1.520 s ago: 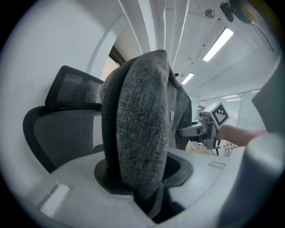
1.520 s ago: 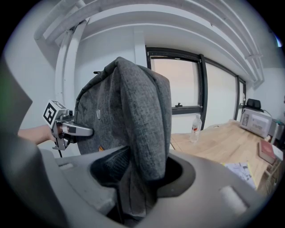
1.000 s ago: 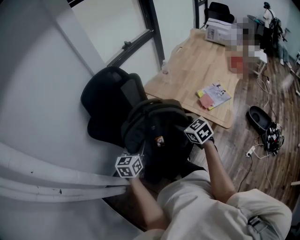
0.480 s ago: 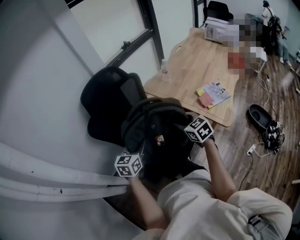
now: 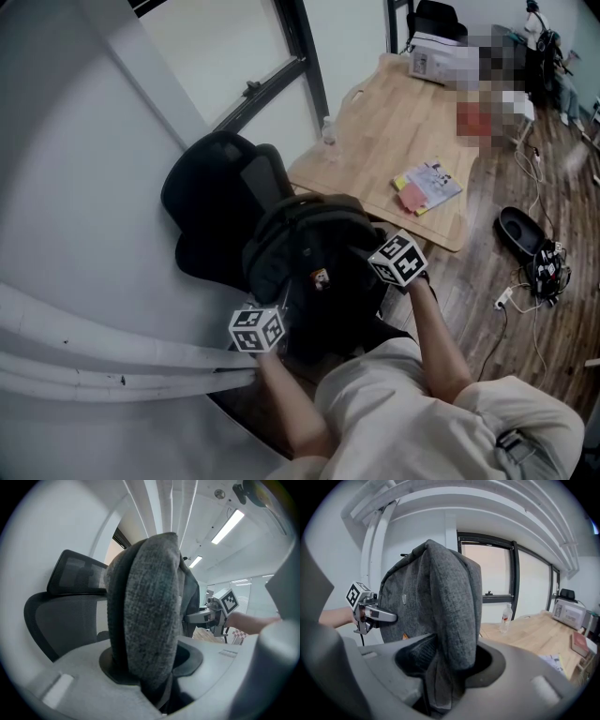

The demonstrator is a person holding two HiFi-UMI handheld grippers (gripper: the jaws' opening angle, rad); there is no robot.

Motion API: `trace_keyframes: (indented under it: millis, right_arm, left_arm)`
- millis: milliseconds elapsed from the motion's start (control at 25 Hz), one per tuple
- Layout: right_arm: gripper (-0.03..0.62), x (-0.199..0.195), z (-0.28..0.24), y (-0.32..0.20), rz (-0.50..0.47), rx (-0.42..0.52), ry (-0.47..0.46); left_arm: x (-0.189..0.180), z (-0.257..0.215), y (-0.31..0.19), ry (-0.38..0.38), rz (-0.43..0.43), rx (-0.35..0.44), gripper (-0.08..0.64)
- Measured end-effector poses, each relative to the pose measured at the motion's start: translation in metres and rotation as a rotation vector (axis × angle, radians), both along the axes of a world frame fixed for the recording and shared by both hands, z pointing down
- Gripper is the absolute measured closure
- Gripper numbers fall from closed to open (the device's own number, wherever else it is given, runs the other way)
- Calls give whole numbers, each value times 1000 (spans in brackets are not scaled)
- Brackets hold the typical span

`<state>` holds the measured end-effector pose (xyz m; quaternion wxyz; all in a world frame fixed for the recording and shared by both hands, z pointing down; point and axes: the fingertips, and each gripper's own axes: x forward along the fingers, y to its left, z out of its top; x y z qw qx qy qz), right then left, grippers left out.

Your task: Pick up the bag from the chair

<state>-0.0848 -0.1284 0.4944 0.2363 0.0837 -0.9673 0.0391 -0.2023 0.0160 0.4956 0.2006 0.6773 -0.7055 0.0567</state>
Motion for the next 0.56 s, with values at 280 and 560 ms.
trace_keyframes:
  millis: [280, 560]
  right_arm:
    - [410, 4, 3, 1, 0, 11, 3]
    - [410, 11, 3, 2, 6, 14, 3]
  left_arm:
    - [5, 6, 1, 9, 5, -7, 425]
    - [13, 7, 4, 17, 9, -11, 425]
